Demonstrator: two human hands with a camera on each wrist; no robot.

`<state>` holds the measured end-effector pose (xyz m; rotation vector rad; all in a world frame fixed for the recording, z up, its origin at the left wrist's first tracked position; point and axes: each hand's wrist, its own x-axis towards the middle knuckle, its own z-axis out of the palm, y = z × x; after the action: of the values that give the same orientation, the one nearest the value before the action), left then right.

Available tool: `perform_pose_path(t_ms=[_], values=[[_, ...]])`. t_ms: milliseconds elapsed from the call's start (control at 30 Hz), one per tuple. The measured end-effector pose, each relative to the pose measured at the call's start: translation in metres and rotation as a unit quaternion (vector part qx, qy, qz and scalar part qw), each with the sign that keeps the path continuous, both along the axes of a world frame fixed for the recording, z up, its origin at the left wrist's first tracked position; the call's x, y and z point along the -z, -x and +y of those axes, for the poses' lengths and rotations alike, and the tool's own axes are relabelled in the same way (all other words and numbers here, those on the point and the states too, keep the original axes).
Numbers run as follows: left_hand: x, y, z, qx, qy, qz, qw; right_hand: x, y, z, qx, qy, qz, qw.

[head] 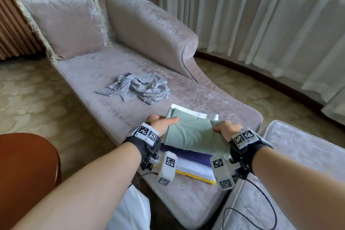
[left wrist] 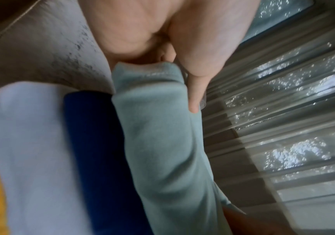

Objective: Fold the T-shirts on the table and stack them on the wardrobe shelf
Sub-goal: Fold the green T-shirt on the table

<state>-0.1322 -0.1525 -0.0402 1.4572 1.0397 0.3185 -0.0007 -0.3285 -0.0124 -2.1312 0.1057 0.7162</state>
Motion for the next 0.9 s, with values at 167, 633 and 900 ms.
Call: perform_pose_path(t_ms=[167, 633, 900], values=[[0.029, -0.013, 0.002, 0.029, -0.043, 0.047, 0.998, 0.041, -0.004, 0.002, 0.030, -0.011, 0.017, 0.999], [0.067, -0.001, -0.001, 0.026, -0.147, 0.090, 0.985, 0.087, 0.016, 0.015, -0.006, 0.067, -0.035, 0.997], [0.046, -0.011, -0.016, 0.077, -0.331, 0.195, 0.920, 0.079, 0.024, 0.018, -0.062, 0.173, -0.296, 0.937]])
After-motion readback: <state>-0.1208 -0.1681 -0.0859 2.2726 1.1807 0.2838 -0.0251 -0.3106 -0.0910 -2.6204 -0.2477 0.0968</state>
